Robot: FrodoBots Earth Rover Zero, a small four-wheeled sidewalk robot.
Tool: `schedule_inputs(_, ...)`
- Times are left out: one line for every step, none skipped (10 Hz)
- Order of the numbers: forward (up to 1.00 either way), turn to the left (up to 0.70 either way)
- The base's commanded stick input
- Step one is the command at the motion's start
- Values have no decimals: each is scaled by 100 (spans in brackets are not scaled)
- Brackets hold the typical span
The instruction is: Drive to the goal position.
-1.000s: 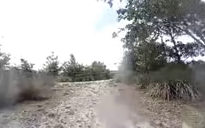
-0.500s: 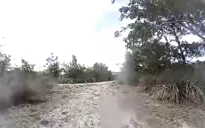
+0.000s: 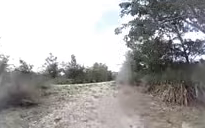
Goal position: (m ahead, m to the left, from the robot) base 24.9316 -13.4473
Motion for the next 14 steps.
schedule_inputs(45, 0)
schedule_inputs(45, 0)
schedule_inputs(45, 0)
schedule_inputs(45, 20)
schedule_inputs(45, 27)
schedule_inputs(45, 27)
schedule_inputs(45, 27)
schedule_inputs(45, 25)
schedule_inputs(45, 0)
schedule_inputs(45, 0)
schedule_inputs(45, 0)
schedule_inputs(45, 0)
schedule_inputs(45, 0)
schedule_inputs(45, 0)
